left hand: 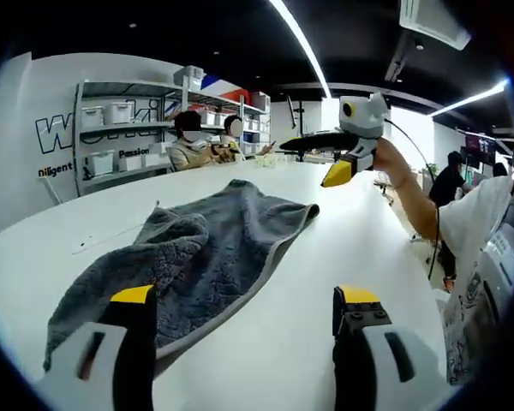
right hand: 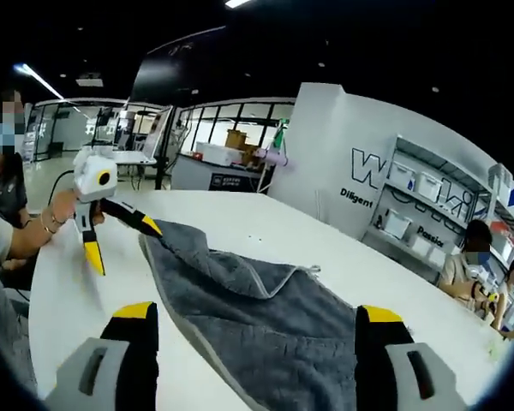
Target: Fold the towel on the table until its edges align and the towel forms a compact rectangular stack.
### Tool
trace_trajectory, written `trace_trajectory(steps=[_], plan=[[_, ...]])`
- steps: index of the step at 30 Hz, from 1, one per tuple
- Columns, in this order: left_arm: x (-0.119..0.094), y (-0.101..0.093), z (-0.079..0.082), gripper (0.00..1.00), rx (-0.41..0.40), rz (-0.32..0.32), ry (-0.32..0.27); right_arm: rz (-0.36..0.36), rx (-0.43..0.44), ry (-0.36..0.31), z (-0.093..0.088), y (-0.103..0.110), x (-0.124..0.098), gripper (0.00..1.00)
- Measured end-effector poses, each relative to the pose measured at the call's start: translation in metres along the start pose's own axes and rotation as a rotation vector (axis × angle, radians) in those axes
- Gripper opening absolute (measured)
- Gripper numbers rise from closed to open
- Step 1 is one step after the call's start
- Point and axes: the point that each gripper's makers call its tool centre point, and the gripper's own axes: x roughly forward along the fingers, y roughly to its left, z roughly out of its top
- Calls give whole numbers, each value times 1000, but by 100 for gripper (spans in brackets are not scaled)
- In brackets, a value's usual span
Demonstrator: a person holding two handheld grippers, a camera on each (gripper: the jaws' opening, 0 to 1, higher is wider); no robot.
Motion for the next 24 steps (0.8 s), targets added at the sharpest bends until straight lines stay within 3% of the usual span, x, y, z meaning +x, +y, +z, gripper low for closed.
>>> trace_trajectory(steps=[7,13,20,24], plan=[[0,2,-2,89,-3,5,4,24,16,36,-31,12,4,99],[0,7,-5,89,-8,16,15,35,36,21,-44,13,8,99],[0,9,-7,89,-9,20,22,64,53,49,-65,16,12,99],[0,7,-7,89,-8,18,21,57,61,41,-65,13,8,99]])
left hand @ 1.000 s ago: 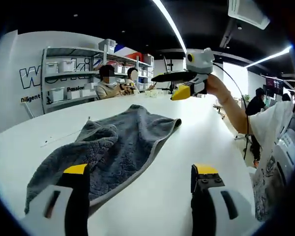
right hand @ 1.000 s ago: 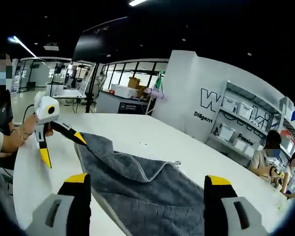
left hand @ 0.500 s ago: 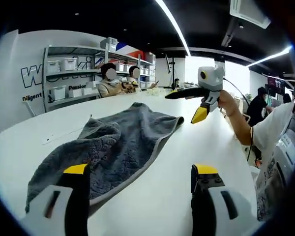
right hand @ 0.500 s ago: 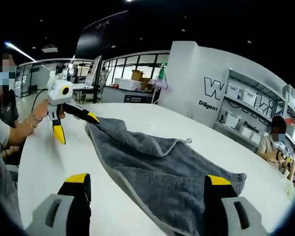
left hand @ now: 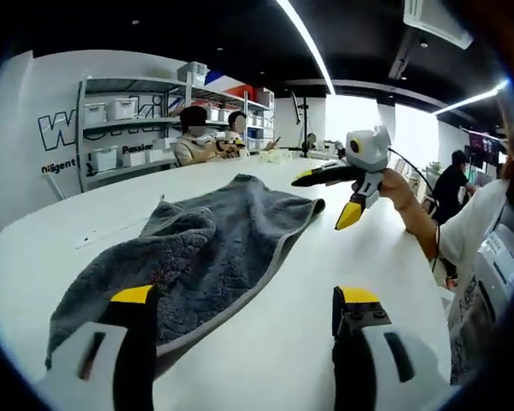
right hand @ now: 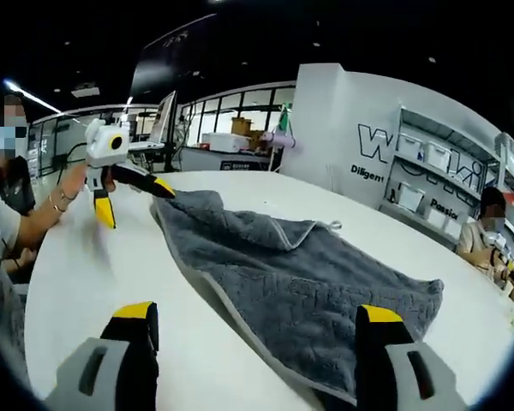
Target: Fold the towel on the table until its edges align and the towel forms a compact rectangular stack.
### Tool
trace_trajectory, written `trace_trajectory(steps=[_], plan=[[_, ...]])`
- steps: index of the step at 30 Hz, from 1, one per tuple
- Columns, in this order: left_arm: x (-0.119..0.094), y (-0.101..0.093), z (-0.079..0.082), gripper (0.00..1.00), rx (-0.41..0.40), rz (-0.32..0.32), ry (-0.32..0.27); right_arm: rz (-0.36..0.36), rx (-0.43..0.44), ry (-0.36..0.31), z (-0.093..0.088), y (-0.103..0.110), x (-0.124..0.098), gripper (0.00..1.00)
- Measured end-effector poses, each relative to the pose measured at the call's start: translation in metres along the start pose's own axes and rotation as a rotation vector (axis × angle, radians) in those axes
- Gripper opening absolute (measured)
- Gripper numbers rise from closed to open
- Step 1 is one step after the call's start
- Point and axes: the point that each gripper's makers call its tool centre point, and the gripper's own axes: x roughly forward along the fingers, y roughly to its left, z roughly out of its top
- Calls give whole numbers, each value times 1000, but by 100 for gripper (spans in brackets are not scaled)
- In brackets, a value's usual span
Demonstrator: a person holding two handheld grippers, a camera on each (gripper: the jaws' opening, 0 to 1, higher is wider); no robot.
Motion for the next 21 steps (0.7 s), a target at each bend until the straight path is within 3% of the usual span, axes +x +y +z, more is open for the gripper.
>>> trace_trajectory(steps=[7,21], plan=[[0,4,0,89,-5,4,3,0,9,-26,4,1,-4,99],[-1,7,0,89,-14,14,3,13,3,-16,1,4,-4,99]])
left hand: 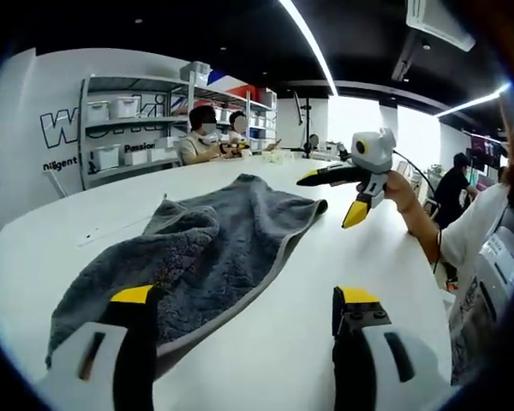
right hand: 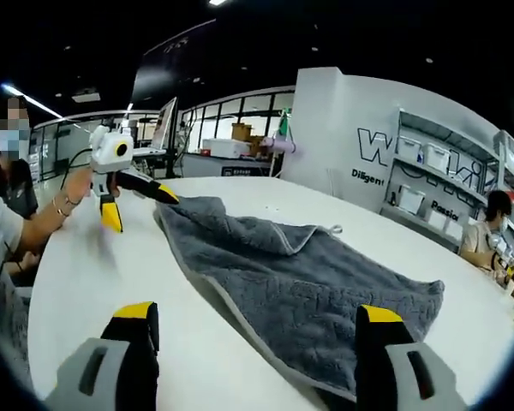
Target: Fold the towel on the table until its edges align and the towel forms a compact rectangular stack.
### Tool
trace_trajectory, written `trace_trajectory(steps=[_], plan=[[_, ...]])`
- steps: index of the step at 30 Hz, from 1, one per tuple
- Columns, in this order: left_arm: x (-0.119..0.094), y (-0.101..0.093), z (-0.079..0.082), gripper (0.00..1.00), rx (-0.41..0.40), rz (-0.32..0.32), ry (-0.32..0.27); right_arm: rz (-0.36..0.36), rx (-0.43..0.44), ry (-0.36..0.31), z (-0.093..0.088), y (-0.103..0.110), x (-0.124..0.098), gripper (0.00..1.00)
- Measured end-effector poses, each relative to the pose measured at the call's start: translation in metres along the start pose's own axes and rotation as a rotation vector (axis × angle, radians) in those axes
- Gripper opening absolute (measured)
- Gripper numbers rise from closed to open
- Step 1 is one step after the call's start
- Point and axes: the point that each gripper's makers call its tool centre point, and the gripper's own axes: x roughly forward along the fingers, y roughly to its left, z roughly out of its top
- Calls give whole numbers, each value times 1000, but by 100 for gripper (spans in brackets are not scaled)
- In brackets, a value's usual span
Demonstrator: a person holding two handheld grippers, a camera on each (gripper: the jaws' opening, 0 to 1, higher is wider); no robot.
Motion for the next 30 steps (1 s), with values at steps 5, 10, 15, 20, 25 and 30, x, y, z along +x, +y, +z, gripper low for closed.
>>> trace_trajectory(steps=[5,10,15,20,25,30], plan=[[0,0,-1,89,1,3,2,-2,4,-7,1,-1,-3,99],[-1,1,0,89,0,4,-2,-7,7,-8,1,-2,-3,99],[-1,0,1,89,6,3,-2,8,0,2,-1,1,-2,99],[-3,4,1,89,-8,5,-7,10,1,-9,1,3,-4,99],[-9,9,10,89,-19,6,-37,28,4,-18,2,9,-4,99],[-15,26,15,89,0,59,-37,37,5,-14,1,11,-3,99]])
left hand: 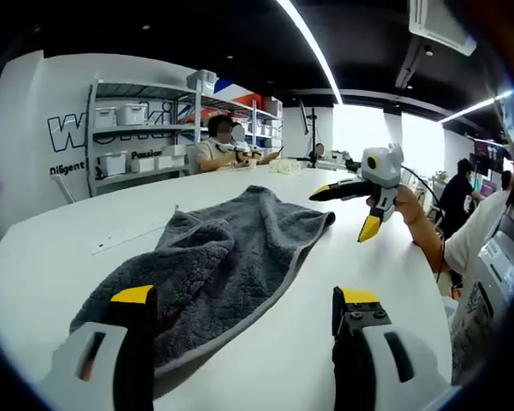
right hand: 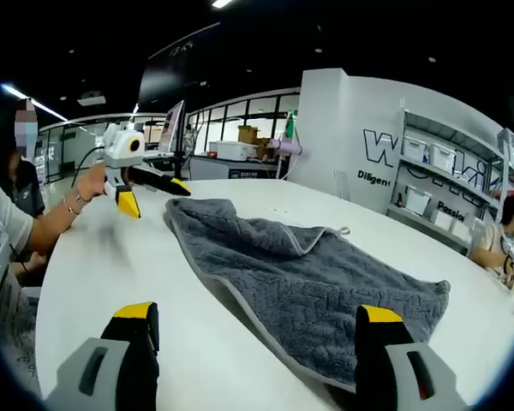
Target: Fold the towel on the table until its edges align and the towel forms a compact rectangular stack.
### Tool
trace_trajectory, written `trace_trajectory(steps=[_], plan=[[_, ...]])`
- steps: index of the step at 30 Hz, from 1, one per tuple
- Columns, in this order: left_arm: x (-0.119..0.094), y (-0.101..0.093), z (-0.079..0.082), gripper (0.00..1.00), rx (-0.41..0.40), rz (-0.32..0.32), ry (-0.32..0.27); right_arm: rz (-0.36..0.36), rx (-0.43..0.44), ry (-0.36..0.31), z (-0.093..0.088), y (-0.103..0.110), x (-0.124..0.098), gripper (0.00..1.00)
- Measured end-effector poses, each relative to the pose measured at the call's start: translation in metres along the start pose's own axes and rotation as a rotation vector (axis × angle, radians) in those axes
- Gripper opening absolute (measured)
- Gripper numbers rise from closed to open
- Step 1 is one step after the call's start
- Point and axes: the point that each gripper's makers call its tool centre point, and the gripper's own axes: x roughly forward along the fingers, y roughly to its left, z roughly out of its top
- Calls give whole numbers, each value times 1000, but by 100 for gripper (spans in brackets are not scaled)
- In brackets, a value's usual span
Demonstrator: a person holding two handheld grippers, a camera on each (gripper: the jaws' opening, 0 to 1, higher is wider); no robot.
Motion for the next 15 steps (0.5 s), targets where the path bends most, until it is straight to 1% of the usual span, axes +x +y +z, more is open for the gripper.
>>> trace_trajectory(steps=[1,2,3,4,6,9,10,12,13,14,15], plan=[[-1,5,1,89,0,12,3,1,2,1,0,0,0,99],[-2,12,3,88,-1,40,6,3,1,0,0,0,0,99],[-3,20,5,88,20,80,16,3,2,0,0,1,0,99],[-3,25,7,88,42,99,24,3,3,1,0,1,1,99],[0,27,13,88,42,95,26,1,2,5,-1,1,2,99],[6,38,22,86,35,99,28,5,1,9,-2,2,3,99],[10,44,25,85,52,110,45,9,2,12,-3,3,4,99],[17,55,29,83,62,134,63,12,0,14,-3,4,4,99],[21,67,31,80,99,174,83,12,-1,14,-3,4,4,99],[26,72,33,78,118,186,91,13,-1,12,-3,4,4,99],[32,74,36,79,111,180,92,13,-1,11,-2,5,4,99]])
